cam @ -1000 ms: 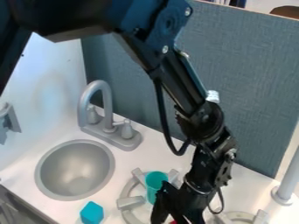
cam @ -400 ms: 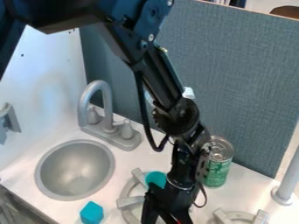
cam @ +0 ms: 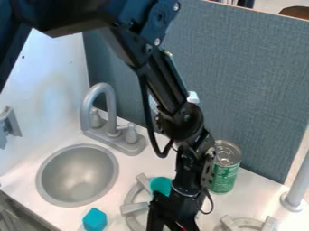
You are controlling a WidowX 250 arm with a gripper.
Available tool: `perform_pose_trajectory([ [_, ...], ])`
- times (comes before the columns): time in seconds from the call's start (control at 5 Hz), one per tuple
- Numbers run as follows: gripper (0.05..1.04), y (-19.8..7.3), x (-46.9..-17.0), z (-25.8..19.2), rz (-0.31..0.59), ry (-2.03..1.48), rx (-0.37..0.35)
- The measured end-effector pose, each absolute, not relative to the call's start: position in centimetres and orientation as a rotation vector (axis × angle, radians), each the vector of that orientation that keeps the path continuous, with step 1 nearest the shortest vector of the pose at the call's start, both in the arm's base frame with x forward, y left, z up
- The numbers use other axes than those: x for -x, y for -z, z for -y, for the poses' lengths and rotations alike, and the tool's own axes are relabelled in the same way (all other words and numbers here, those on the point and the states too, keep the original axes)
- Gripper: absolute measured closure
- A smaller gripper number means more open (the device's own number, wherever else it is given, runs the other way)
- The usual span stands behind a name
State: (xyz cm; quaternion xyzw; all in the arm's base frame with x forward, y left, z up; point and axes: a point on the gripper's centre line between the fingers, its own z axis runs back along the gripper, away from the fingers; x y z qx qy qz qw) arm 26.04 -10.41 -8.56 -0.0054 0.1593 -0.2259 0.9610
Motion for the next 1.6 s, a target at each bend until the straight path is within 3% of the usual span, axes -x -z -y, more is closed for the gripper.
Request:
perform_pose_trajectory([
  [0.6, 0.083, 9.5, -28.4, 12.2, -0.272, 0.434, 0.058],
  [0.8, 0.151, 9.7, -28.6, 12.6, -0.295, 0.447, 0.046],
  [1.0, 0.336, 9.8, -28.7, 12.9, -0.298, 0.446, 0.033],
  [1.2, 0.415, 9.7, -28.2, 12.8, -0.315, 0.442, 0.007],
  [1.6, 0.437, 5.3, -29.1, 15.1, -0.237, 0.499, -0.005],
])
